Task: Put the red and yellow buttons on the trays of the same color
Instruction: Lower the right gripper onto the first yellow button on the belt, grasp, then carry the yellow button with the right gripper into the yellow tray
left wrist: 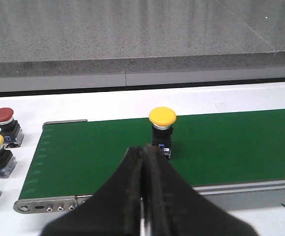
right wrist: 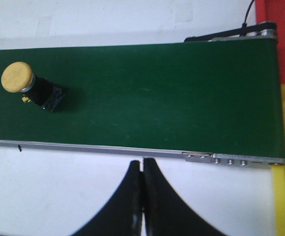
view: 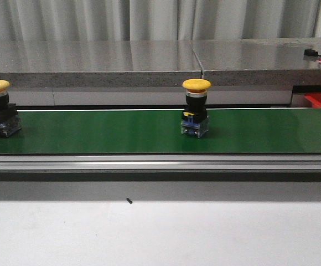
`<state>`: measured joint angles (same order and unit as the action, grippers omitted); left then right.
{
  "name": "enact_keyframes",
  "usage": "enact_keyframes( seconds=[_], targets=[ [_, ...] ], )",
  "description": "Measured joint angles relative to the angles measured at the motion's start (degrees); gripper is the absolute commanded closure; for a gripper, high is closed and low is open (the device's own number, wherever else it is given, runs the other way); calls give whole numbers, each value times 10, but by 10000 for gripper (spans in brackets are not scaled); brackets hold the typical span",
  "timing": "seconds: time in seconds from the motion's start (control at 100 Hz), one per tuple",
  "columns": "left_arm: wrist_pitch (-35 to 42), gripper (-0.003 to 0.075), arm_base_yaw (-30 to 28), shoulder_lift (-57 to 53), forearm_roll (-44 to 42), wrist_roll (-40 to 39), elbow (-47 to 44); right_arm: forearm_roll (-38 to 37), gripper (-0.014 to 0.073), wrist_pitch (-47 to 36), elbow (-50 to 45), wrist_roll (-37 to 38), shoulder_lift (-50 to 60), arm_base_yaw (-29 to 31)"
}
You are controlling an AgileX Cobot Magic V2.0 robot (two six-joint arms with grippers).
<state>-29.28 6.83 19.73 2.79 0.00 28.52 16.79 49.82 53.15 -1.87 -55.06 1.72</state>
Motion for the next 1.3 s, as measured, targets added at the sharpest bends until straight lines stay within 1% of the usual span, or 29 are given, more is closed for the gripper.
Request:
enact_keyframes(
  seconds=[0.07, 0.14, 0.21, 0.26, 0.28, 0.33, 0.36, 0.4, 0.45, 0.61, 0.7, 0.77, 1.06, 1.2, 1.3],
  targets=[
    [0, 741, 0, 0, 0, 0, 0, 8, 637, 1, 0, 0, -14, 0],
    [0, 741, 0, 0, 0, 0, 0, 11, 564, 6, 0, 0, -22, 0],
    [0, 741, 0, 0, 0, 0, 0, 11, 447, 11, 0, -1, -23, 0],
    [0, 741, 0, 0, 0, 0, 0, 11, 329, 15, 0, -6, -23, 0],
    [0, 741, 0, 0, 0, 0, 0, 12, 298, 16, 0, -7, -23, 0],
    [0, 741, 0, 0, 0, 0, 0, 12, 174, 16, 0, -15, -23, 0],
    [0, 741, 0, 0, 0, 0, 0, 12, 119, 16, 0, -19, -23, 0],
    [0, 741, 0, 0, 0, 0, 0, 12, 55, 16, 0, -23, -23, 0],
    [0, 741, 0, 0, 0, 0, 0, 12, 9, 16, 1, -29, -23, 0],
    [0, 741, 0, 0, 0, 0, 0, 21, -1, 13, 8, -83, -29, 0],
    [0, 741, 0, 0, 0, 0, 0, 33, -1, 13, 27, -113, -49, -1],
    [0, 741, 0, 0, 0, 0, 0, 35, -1, 14, 44, -127, -73, -14],
    [0, 741, 0, 0, 0, 0, 0, 30, -1, -1, 102, -135, -209, -101],
    [0, 741, 0, 0, 0, 0, 0, 21, -1, -8, 134, -135, -270, -129],
    [0, 741, 0, 0, 0, 0, 0, 17, -1, -13, 154, -135, -304, -137]
  ],
)
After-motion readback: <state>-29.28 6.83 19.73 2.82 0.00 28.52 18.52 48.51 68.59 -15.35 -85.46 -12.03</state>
